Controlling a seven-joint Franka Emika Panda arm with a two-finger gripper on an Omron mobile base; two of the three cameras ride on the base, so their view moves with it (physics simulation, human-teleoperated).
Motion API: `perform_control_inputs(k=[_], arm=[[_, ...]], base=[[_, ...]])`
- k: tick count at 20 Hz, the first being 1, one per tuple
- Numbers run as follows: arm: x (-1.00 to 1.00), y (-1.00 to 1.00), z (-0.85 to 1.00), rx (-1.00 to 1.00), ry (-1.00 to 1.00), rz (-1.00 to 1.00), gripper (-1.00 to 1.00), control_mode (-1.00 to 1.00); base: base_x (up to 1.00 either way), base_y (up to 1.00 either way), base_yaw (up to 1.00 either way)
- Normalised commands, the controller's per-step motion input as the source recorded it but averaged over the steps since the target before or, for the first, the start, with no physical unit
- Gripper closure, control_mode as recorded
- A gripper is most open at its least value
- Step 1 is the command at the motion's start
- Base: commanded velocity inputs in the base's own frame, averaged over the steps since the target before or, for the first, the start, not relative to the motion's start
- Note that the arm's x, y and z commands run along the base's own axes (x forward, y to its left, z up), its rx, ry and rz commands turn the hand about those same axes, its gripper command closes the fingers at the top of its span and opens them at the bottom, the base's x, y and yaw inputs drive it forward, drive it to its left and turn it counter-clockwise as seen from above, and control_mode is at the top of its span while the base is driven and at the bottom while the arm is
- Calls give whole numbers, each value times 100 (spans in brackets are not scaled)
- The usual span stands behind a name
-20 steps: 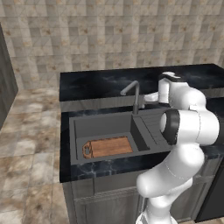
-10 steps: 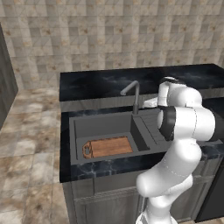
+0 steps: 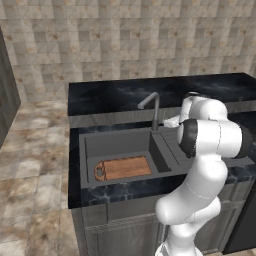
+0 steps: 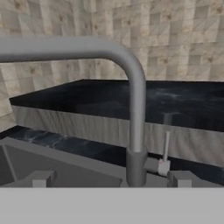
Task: Turn on the sink faucet with hot water and rinse the cutting board for ten seconds, then turn off the faucet. Push the cutting board to reach the water if necessary.
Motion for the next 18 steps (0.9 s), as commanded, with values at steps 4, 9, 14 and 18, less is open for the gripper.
perform_control_inputs(k=[4, 9, 14, 18], arm=[[0, 0, -14, 0, 0, 0, -100, -100], [8, 0, -9, 0, 0, 0, -100, -100], [17, 0, -17, 0, 0, 0, -100, -100], [6, -1, -23, 0, 0, 0, -100, -100]], base=[[0, 0, 0], [0, 0, 0], [0, 0, 0], [0, 0, 0]])
